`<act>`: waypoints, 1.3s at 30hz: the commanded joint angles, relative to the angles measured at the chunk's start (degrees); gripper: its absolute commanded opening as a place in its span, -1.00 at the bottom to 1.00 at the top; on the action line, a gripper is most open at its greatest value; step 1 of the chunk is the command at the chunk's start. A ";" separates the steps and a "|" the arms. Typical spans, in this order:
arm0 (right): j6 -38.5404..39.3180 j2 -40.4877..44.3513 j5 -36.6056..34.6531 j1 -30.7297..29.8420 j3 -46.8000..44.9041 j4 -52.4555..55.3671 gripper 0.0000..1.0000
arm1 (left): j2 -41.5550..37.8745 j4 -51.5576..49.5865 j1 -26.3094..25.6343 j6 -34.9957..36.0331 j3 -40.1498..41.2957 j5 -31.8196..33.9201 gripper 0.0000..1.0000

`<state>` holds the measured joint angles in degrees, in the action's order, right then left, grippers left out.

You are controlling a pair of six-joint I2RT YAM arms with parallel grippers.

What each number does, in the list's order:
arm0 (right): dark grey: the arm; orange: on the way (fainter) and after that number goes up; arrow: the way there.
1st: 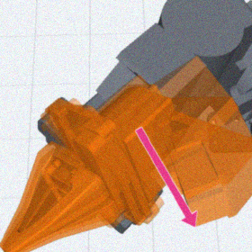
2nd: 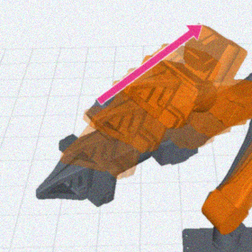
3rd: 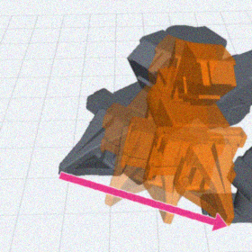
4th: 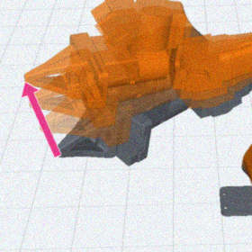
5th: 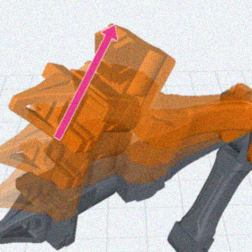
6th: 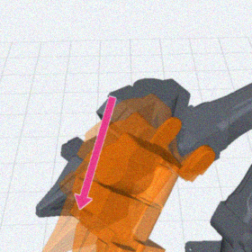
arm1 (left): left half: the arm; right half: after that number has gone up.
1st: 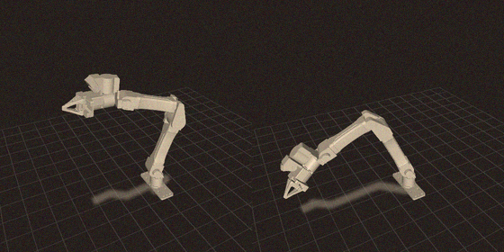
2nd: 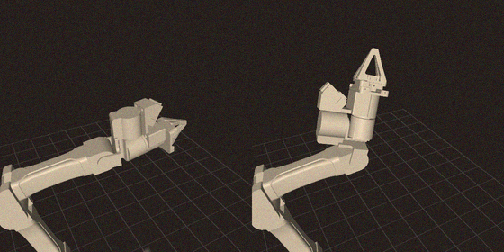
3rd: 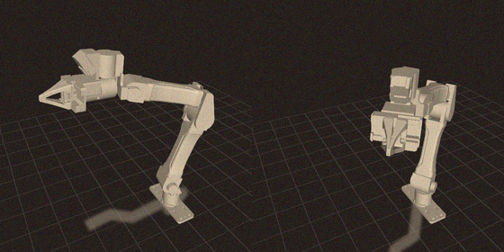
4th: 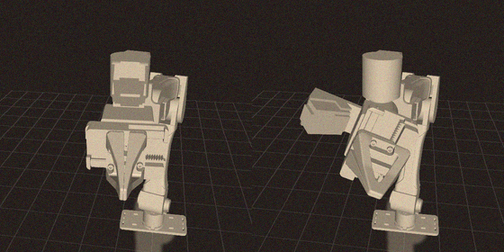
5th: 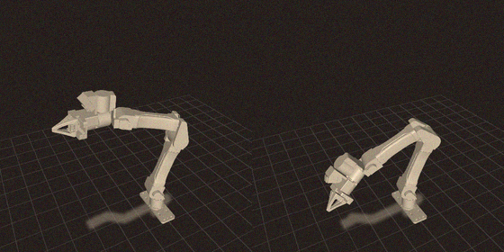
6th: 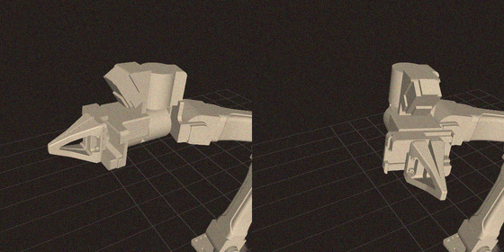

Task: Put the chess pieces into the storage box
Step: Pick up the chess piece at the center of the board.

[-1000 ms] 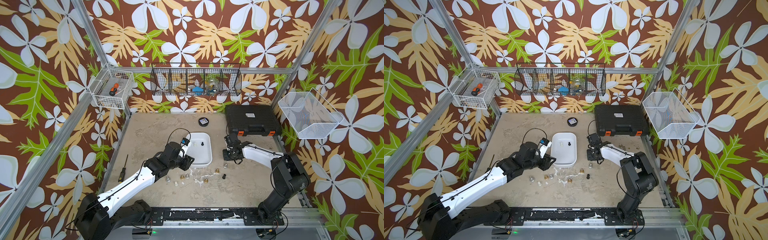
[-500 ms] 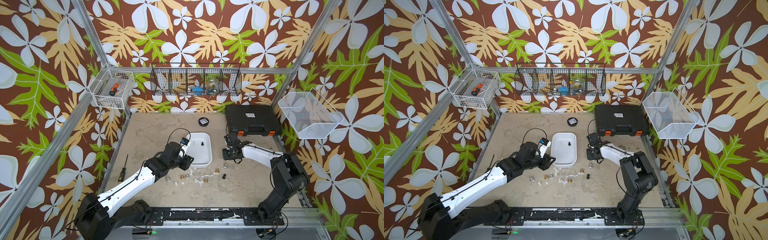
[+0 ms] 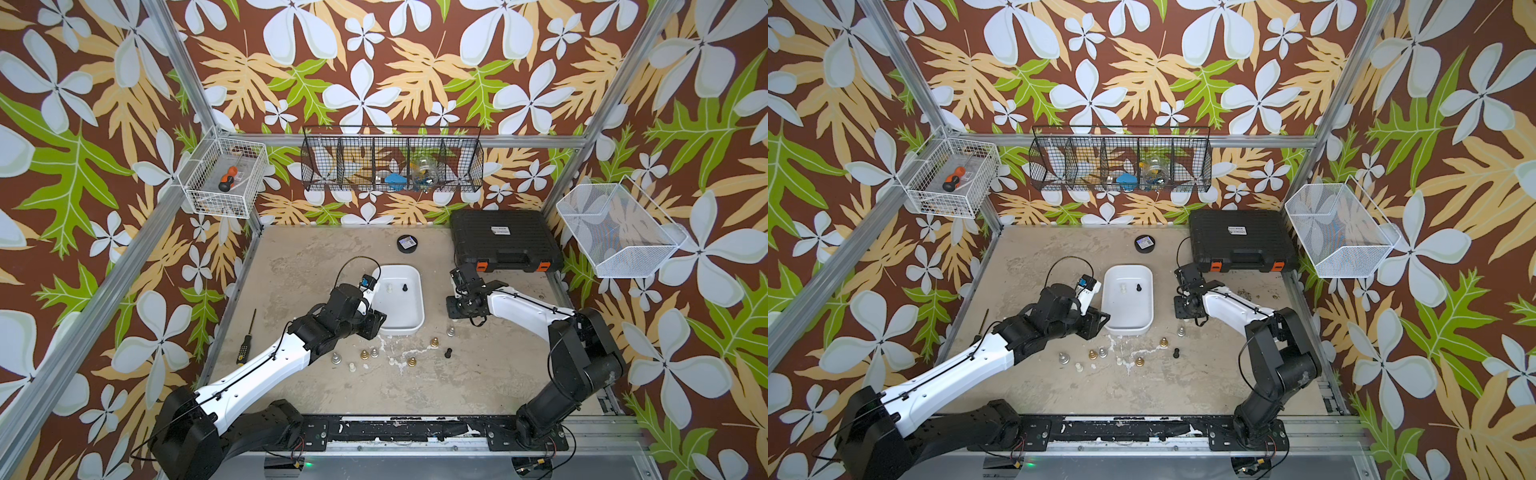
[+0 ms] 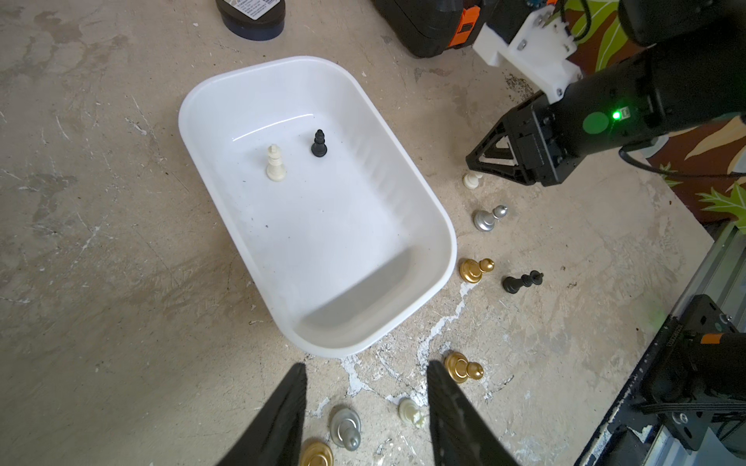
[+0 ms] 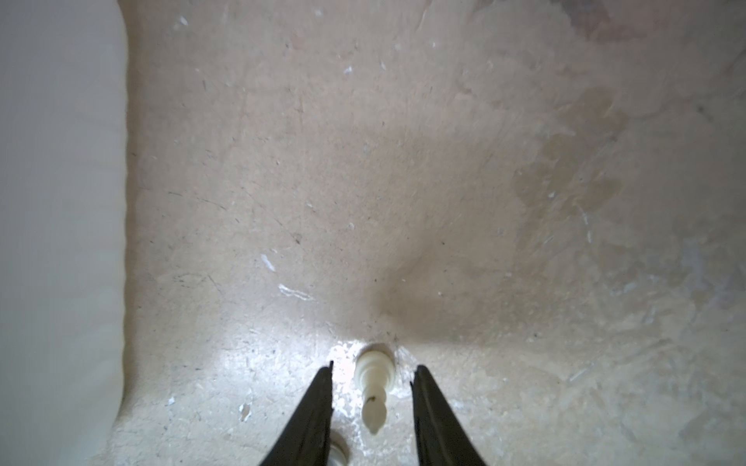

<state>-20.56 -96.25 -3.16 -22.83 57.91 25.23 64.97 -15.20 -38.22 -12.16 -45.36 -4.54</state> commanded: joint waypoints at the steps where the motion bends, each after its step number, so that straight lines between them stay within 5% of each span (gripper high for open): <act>1: 0.17 -1.49 -0.42 -0.02 -0.43 -0.25 -0.29 | 0.38 0.00 -0.02 -0.28 -0.34 0.41 0.02; 21: 0.50 -1.63 0.26 0.02 0.71 -0.30 -0.76 | -0.11 -0.27 0.02 -0.51 -0.16 1.17 0.02; 28: 0.53 1.17 0.10 -0.49 3.65 2.93 -0.77 | -0.22 -0.18 0.05 -1.53 -0.07 1.11 0.03; 34: 1.26 3.33 1.06 -7.37 12.16 6.12 -0.77 | -1.47 0.51 2.47 -3.14 0.57 1.42 0.03; 39: 2.66 -2.99 3.75 -15.88 22.70 7.60 -0.77 | -1.92 1.22 7.16 -4.65 1.06 0.07 0.01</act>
<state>-19.22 -95.96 -1.45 -35.68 76.77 30.68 63.40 -15.11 -32.53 -15.40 -44.51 -3.49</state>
